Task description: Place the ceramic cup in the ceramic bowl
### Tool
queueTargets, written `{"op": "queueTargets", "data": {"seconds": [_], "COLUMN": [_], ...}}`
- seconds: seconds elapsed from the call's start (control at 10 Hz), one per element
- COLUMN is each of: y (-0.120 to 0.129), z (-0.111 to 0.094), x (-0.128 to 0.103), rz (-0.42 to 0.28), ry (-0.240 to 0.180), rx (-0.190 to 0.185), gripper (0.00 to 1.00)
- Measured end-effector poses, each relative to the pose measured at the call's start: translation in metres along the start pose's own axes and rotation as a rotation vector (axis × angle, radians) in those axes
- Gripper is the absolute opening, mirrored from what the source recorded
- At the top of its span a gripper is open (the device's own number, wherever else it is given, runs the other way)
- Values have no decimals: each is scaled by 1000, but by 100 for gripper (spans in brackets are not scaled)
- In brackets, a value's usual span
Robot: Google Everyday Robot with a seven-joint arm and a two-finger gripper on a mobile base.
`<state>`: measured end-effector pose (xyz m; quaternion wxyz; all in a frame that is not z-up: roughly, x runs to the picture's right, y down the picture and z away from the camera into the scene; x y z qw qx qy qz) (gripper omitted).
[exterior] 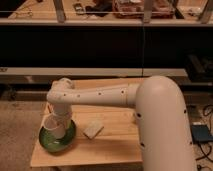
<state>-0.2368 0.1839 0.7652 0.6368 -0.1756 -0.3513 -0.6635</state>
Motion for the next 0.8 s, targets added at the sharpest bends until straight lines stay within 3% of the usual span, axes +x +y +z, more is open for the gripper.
{"op": "queueTargets", "data": {"seconds": [0.2, 0.5, 0.7, 0.8], "y": [-6, -18, -8, 1], "z": [-11, -60, -108, -121], "x": [4, 19, 34, 40], "rz": [5, 49, 110, 140], "ry": [21, 95, 185, 217], "rx": [13, 91, 130, 136], "gripper": [80, 80, 80, 80]}}
